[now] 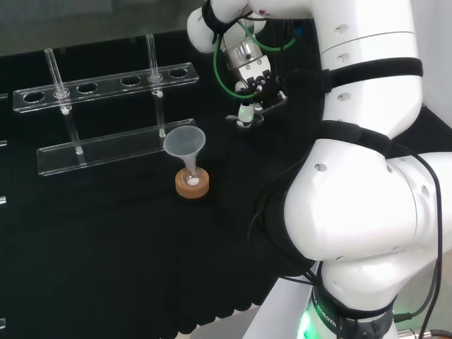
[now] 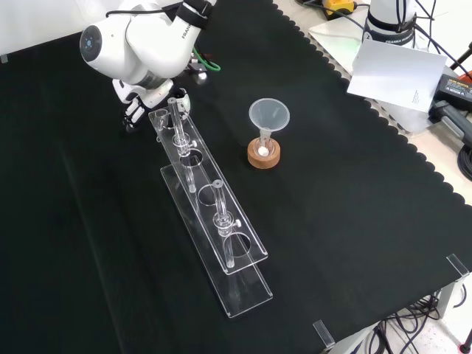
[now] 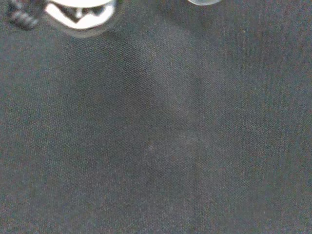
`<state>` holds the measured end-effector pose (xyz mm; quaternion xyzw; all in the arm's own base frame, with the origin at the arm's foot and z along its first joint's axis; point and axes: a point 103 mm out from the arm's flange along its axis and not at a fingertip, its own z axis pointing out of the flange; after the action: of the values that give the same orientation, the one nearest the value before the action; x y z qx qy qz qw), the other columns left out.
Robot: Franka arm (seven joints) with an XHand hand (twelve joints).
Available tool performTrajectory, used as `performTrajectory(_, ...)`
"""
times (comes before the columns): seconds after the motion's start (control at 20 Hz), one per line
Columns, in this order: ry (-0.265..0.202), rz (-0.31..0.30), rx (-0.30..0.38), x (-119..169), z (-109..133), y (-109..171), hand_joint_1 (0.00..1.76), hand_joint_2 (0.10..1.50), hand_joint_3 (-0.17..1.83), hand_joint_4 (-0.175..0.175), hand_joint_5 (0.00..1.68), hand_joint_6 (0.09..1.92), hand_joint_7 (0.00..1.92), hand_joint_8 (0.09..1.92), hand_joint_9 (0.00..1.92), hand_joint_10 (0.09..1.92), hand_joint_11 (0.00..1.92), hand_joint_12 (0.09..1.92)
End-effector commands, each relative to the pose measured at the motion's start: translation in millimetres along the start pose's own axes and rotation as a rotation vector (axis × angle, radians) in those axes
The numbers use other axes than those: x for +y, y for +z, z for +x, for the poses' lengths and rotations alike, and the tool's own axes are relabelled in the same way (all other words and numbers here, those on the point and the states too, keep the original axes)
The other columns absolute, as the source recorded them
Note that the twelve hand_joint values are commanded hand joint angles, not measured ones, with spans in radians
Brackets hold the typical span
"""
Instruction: Put the weighing funnel back on the table.
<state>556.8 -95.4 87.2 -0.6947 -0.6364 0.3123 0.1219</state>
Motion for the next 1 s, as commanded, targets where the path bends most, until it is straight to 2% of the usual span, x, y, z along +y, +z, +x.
performTrajectory(0.05,-0.007,-0.073,0.061,-23.8,-11.6,-5.3,0.82,0.60,0.59,-0.019,0.12,0.09,0.00,0.48,0.50,0.09,0.23,1.33)
performTrajectory(0.55,0.025,-0.170,0.102,-95.1,-28.0,-38.0,0.77,0.60,0.54,-0.020,0.13,0.09,0.01,0.52,0.52,0.09,0.23,1.34)
performTrajectory(1.0,0.048,-0.225,0.127,-155.9,-25.8,-49.6,0.76,0.62,0.52,-0.022,0.15,0.09,0.03,0.55,0.53,0.09,0.25,1.34)
